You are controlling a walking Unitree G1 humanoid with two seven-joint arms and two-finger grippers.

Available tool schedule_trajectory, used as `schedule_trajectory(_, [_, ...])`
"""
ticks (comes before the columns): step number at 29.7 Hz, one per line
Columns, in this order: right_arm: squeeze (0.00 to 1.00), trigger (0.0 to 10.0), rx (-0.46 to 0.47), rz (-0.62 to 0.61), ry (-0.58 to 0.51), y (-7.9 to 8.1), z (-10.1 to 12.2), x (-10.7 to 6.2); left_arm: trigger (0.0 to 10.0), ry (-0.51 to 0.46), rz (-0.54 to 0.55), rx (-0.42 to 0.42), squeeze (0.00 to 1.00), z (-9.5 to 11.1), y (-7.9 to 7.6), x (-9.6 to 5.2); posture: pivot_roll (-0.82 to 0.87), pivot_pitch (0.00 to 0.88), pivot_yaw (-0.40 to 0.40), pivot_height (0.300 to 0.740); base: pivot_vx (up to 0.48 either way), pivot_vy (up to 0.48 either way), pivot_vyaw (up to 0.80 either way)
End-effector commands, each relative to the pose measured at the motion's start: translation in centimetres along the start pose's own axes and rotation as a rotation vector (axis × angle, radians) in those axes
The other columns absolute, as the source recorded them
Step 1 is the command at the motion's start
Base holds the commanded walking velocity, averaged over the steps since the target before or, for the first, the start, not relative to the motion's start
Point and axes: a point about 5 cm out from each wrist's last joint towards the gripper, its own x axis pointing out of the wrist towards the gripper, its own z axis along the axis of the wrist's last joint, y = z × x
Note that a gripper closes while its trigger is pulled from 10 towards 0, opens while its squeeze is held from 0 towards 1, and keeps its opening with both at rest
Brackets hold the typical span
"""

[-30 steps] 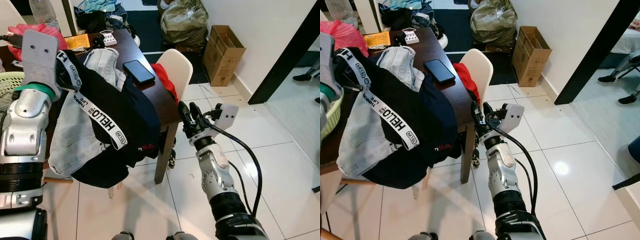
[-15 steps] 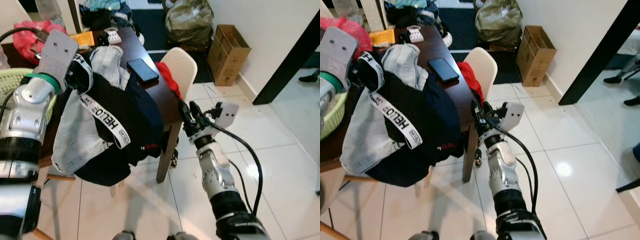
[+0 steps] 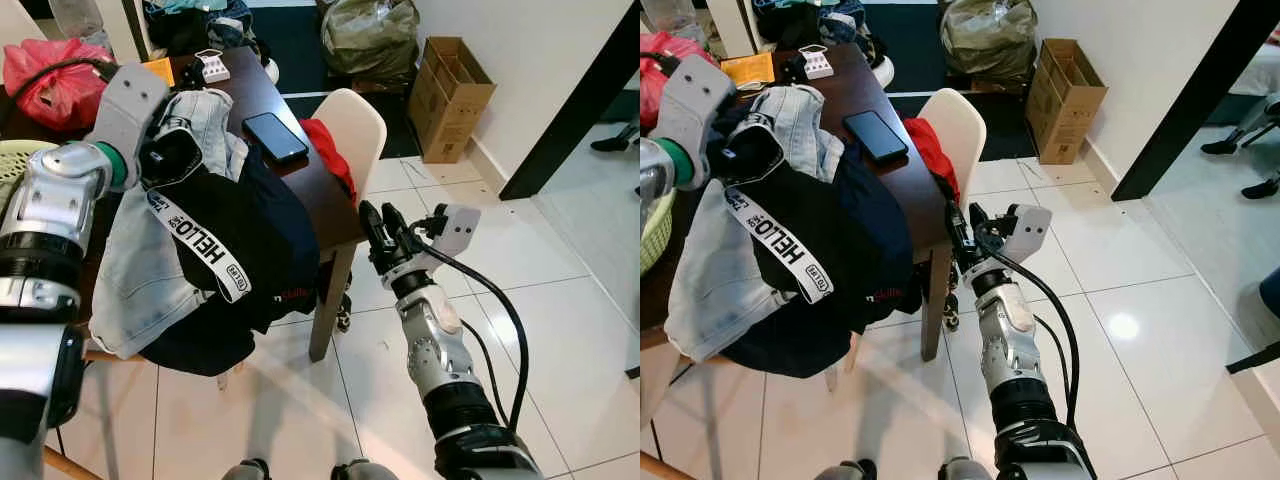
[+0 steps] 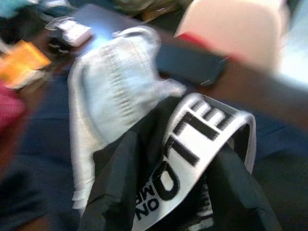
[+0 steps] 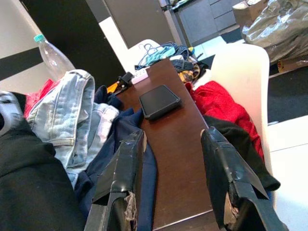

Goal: Hang hanger

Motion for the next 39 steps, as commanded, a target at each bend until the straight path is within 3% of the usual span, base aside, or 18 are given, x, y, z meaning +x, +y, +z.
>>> schedule_trajectory(1, [0.0,10.0,0.006,-0.005,0.022,-0.1,-0.4,-0.4,10.0,-0.003,-0.084,-0.084,0.0,0.4,-0.6,-0.1,0.07,0.061,-0.011,0.74,0.0,0.0,0.0])
schedule_trajectory(7, [0.0,10.0,0.006,0.0,0.024,0.0,-0.5,-0.4,10.0,0.015,-0.1,-0.021,0.0,0.5,-0.6,-0.6,0.07,0.067,-0.008,0.74,0.0,0.0,0.0])
schedule_trajectory(9, [0.0,10.0,0.008,0.0,0.026,0.0,-0.6,-0.6,10.0,0.07,-0.012,0.24,0.0,0.7,0.6,-2.2,0.07,0.068,-0.007,0.74,0.0,0.0,0.0])
schedule_trajectory(10, [0.0,10.0,0.008,0.0,0.026,0.0,-0.6,-0.6,10.0,0.07,-0.012,0.24,0.0,0.7,0.6,-2.2,0.07,0.068,-0.007,0.74,0.0,0.0,0.0])
schedule_trajectory(11, [0.0,10.0,0.009,0.001,0.029,0.0,-0.6,-0.7,10.0,0.103,0.034,0.341,0.0,0.7,1.2,-3.0,0.07,0.067,-0.007,0.74,0.0,0.0,0.0])
schedule_trajectory(13, [0.0,10.0,0.009,0.001,0.029,0.0,-0.6,-0.7,10.0,0.103,0.034,0.341,0.0,0.7,1.2,-3.0,0.07,0.067,-0.007,0.74,0.0,0.0,0.0])
schedule_trajectory(14, [0.0,10.0,0.011,0.002,0.031,0.0,-0.7,-0.8,10.0,0.126,0.053,0.385,0.0,0.8,1.5,-4.1,0.08,0.067,-0.007,0.74,0.0,0.0,0.0])
schedule_trajectory(18, [0.0,10.0,0.015,0.006,0.037,0.1,-0.8,-0.9,10.0,0.156,0.052,0.375,0.0,0.9,1.6,-6.0,0.08,0.066,-0.01,0.74,0.0,0.0,0.0])
schedule_trajectory(20, [0.0,10.0,0.015,0.006,0.037,0.1,-0.8,-0.9,10.0,0.156,0.052,0.375,0.0,0.9,1.6,-6.0,0.08,0.066,-0.01,0.74,0.0,0.0,0.0])
schedule_trajectory(23, [0.0,10.0,0.019,0.013,0.042,0.3,-0.9,-0.8,10.0,0.146,0.02,0.281,0.0,1.1,1.1,-8.0,0.08,0.065,-0.013,0.74,0.0,0.0,0.0])
schedule_trajectory(26, [0.0,10.0,0.02,0.015,0.043,0.3,-0.9,-0.8,10.0,0.134,0.021,0.259,0.0,1.3,1.1,-8.3,0.08,0.064,-0.012,0.74,0.0,0.0,0.0])
schedule_trajectory(30, [0.0,10.0,0.021,0.016,0.044,0.3,-0.9,-0.8,10.0,0.08,0.176,0.195,0.0,2.1,3.1,-9.6,0.08,0.063,-0.009,0.74,0.0,0.0,0.0])
schedule_trajectory(31, [0.0,10.0,0.021,0.016,0.045,0.3,-1.0,-0.9,10.0,0.066,0.291,0.169,0.0,2.3,4.6,-10.3,0.08,0.063,-0.008,0.74,0.0,0.0,0.0])
schedule_trajectory(33, [0.0,10.0,0.021,0.016,0.045,0.3,-1.0,-0.9,10.0,0.066,0.291,0.169,0.0,2.3,4.6,-10.3,0.08,0.063,-0.008,0.74,0.0,0.0,0.0])
schedule_trajectory(34, [0.0,10.0,0.021,0.016,0.047,0.3,-1.0,-1.0,10.0,0.059,0.422,0.135,0.0,2.3,6.3,-11.4,0.08,0.062,-0.008,0.74,0.0,0.0,0.0])
schedule_trajectory(37, [0.0,10.0,0.021,0.016,0.047,0.3,-1.0,-1.0,10.0,0.059,0.422,0.135,0.0,2.3,6.3,-11.4,0.08,0.062,-0.008,0.74,0.0,0.0,0.0])
schedule_trajectory(38, [0.0,10.0,0.023,0.015,0.053,0.3,-1.2,-1.2,10.0,0.089,0.616,0.113,0.8,0.9,8.6,-12.9,0.09,0.069,-0.012,0.74,0.0,0.0,0.0])
schedule_trajectory(39, [0.0,10.0,0.023,0.015,0.053,0.3,-1.2,-1.2,10.0,0.089,0.616,0.113,0.8,0.9,8.6,-12.9,0.09,0.069,-0.012,0.74,0.0,0.0,0.0])
